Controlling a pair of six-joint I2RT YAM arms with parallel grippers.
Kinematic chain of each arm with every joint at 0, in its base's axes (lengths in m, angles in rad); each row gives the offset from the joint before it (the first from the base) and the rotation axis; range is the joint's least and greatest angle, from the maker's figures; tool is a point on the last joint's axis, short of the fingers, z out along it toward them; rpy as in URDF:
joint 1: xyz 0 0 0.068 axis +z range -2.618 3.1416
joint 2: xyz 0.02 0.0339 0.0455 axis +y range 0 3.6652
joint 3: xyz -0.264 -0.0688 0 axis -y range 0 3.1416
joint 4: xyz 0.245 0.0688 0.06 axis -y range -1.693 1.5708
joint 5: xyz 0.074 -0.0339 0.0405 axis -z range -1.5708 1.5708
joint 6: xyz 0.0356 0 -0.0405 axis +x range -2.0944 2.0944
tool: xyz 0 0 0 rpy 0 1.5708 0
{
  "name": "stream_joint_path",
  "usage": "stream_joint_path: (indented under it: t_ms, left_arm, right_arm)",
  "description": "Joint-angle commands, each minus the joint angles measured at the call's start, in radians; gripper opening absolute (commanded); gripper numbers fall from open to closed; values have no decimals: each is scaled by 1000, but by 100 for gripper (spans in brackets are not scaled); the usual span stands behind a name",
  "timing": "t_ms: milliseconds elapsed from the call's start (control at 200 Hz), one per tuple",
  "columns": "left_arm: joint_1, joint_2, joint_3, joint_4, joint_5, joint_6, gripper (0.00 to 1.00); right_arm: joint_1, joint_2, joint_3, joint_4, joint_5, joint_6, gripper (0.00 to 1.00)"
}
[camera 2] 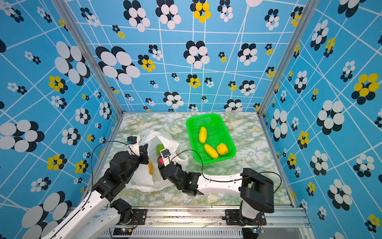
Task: Untie the knot of the plastic bag and take out the fruit
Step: 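Carry the red fruit toward the green basket with the right gripper, then lower the red fruit into the green basket and open the right gripper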
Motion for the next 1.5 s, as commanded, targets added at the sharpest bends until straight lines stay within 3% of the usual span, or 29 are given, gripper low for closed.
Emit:
stream_joint_path:
  t_ms: [0, 145, 285, 415, 525, 735, 980, 1074, 1129, 1199, 1494]
  left_arm:
    - [1, -12, -3, -2, -5, -15, 0]
    - [1, -12, -2, -2, -6, -15, 0]
    - [1, -8, -2, -2, -8, -15, 0]
    - [1, -9, -1, -2, -11, -13, 0]
    - [0, -12, -4, -2, -14, -13, 0]
    - [1, -14, -4, -3, -18, -13, 0]
    - [0, -10, 0, -4, -13, -12, 0]
    - [-1, -13, 2, -8, -14, -12, 0]
    - [0, -17, 0, -8, -18, -10, 0]
    - [0, -19, -3, -7, -21, -9, 0]
    - [1, 14, 6, -6, -21, -4, 0]
  right_arm:
    - [-2, -160, -72, 58, 48, -55, 43]
    - [-2, -390, -188, 99, 58, -133, 45]
    - [-41, -596, -279, 108, 163, -188, 45]
    - [-180, -736, -342, 37, 181, -113, 45]
    - [-335, -756, -346, -80, 179, 4, 47]
    - [-583, -547, -206, -327, 82, 169, 47]
    - [-743, -128, 137, -552, 2, 173, 51]
    - [-807, 49, 314, -689, -108, 197, 50]
    - [-829, 152, 412, -781, -120, 232, 43]
    - [-838, 236, 456, -784, -133, 229, 42]
    - [-848, 405, 552, -791, -146, 208, 50]
